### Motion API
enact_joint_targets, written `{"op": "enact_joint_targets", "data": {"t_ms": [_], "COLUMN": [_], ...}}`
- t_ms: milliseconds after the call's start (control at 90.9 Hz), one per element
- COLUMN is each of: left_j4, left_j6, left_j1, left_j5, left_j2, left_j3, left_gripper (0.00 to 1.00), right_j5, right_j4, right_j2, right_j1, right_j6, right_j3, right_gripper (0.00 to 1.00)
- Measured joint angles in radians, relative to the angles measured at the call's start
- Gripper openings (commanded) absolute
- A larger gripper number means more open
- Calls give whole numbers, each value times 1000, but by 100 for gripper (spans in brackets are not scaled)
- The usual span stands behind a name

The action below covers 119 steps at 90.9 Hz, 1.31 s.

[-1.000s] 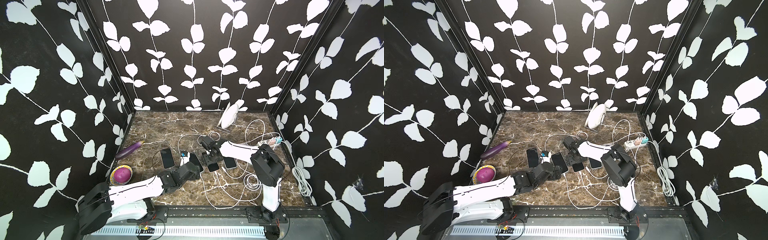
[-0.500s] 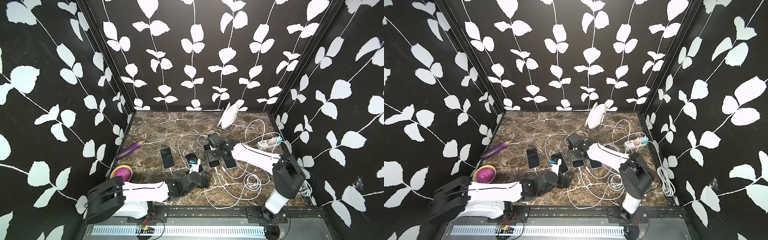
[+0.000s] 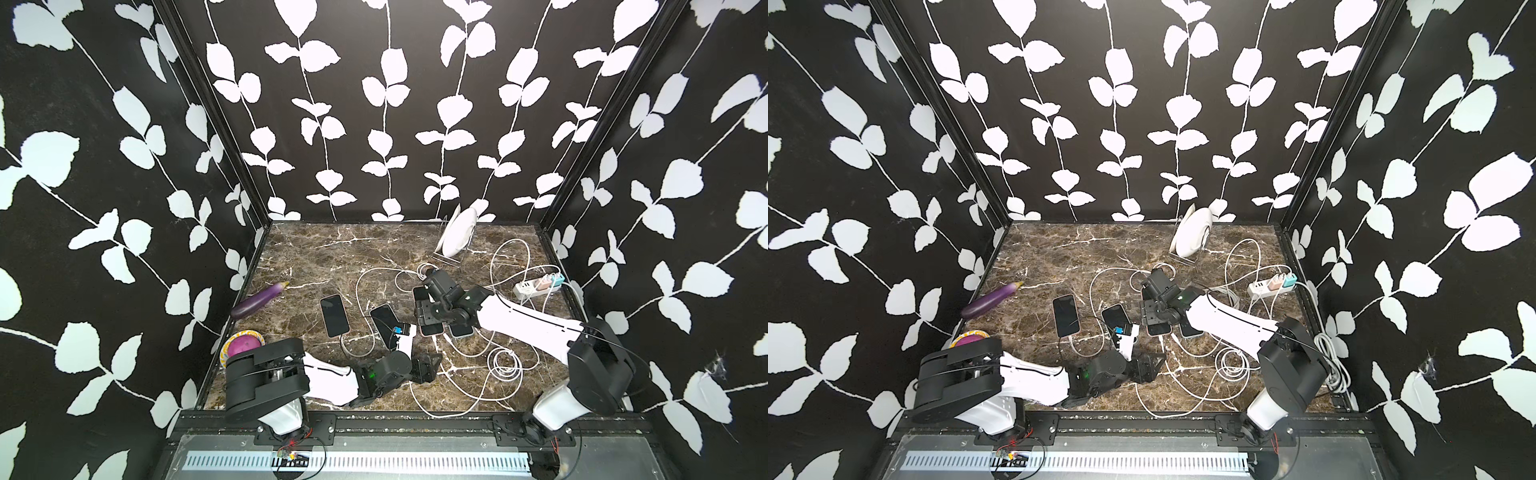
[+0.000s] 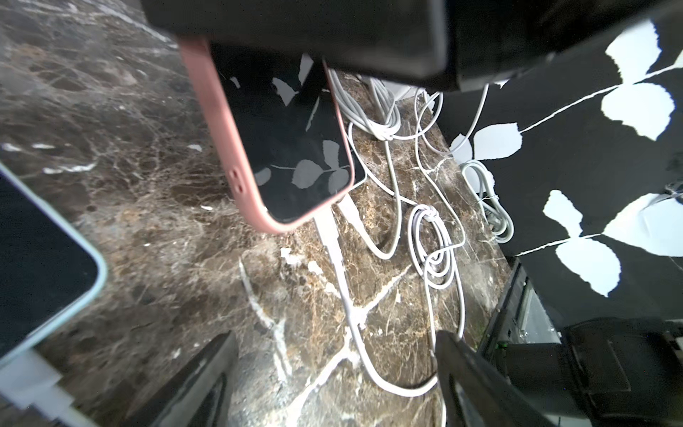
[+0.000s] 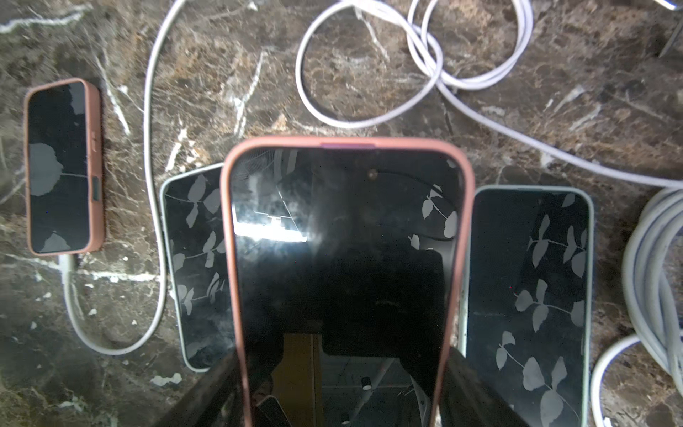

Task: Unplug the charging cable from the phone
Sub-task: Remove the charging cable from the phone.

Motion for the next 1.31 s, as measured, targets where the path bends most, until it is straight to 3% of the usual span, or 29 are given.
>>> {"op": "enact_joint_targets", "data": {"t_ms": [330, 506, 891, 1034, 1309], "left_j4": [32, 112, 261, 304, 362], "left_j6": [3, -10, -19, -24, -29], "left_j1": [0, 1, 13, 17, 22], "left_j5": [18, 21, 28, 34, 47], "left_j2": [17, 54, 120, 142, 202], "left_j3": [2, -5, -25, -26, -26], "left_gripper": [68, 49, 51, 41, 32], "right_j5": [-5, -9, -27, -27, -28], "right_j4": [29, 40, 61, 67, 75], "right_j2": [-47, -73, -75, -82, -109], "right_j1": [0, 0, 0, 0, 0], "right_j6": [16, 20, 20, 26, 42], "right_j3": [-11, -34, -41, -48, -59], "right_gripper": [0, 0, 0, 0, 0]}}
